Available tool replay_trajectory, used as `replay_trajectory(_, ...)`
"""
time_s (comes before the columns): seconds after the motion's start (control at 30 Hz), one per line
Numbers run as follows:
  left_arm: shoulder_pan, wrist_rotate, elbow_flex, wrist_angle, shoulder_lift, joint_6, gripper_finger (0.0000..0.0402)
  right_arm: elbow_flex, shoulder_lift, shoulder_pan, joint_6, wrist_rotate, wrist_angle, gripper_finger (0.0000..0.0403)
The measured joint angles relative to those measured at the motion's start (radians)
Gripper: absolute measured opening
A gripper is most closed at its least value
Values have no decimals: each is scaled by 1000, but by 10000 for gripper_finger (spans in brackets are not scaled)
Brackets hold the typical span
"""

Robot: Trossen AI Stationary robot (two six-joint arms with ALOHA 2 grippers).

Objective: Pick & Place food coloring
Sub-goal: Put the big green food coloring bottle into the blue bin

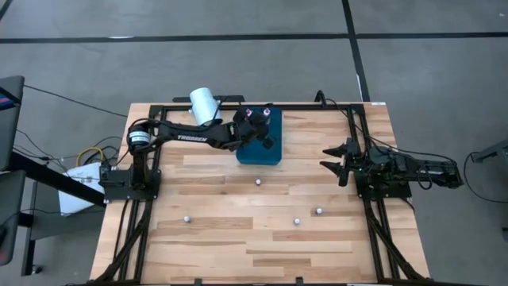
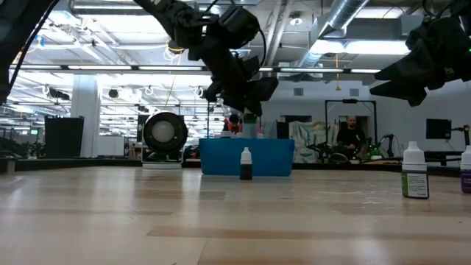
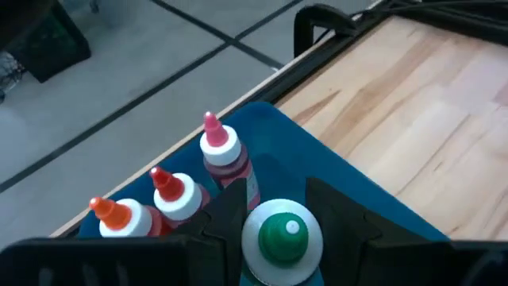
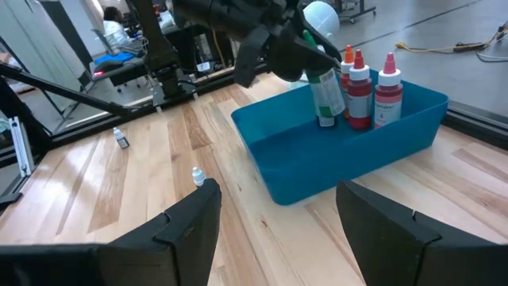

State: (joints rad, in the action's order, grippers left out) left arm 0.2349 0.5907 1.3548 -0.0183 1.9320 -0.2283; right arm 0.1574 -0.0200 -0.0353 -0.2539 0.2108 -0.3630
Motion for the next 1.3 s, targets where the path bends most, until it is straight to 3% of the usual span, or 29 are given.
replay_trajectory(0.43, 16, 9, -101, 125, 0, 41, 103, 0, 0, 0, 0, 0, 1, 240)
replay_trajectory(0.57, 18, 47, -103, 134, 0, 60, 103, 0, 0, 0, 0, 0, 1, 240)
replay_trajectory(0.9, 26, 12, -102, 188, 60, 61, 103, 0, 0, 0, 0, 0, 1, 240)
replay_trajectory(1.3, 36, 45, -101, 207, 84, 67, 108, 0, 0, 0, -1, 1, 4, 240)
